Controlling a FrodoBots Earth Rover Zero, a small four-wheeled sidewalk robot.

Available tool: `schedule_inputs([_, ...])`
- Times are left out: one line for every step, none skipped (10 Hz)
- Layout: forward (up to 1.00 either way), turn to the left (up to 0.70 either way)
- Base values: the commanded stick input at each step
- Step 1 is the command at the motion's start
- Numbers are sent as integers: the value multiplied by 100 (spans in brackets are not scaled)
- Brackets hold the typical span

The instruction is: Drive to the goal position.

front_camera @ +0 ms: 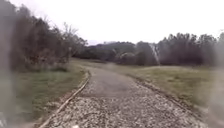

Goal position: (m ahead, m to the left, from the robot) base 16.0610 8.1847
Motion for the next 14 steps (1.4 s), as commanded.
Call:
schedule_inputs([70, 0])
schedule_inputs([70, 0])
schedule_inputs([70, 0])
schedule_inputs([70, 0])
schedule_inputs([70, 0])
schedule_inputs([70, 0])
schedule_inputs([70, 0])
schedule_inputs([70, 0])
schedule_inputs([70, 0])
schedule_inputs([70, 0])
schedule_inputs([70, 0])
schedule_inputs([70, 0])
schedule_inputs([70, 0])
schedule_inputs([70, 0])
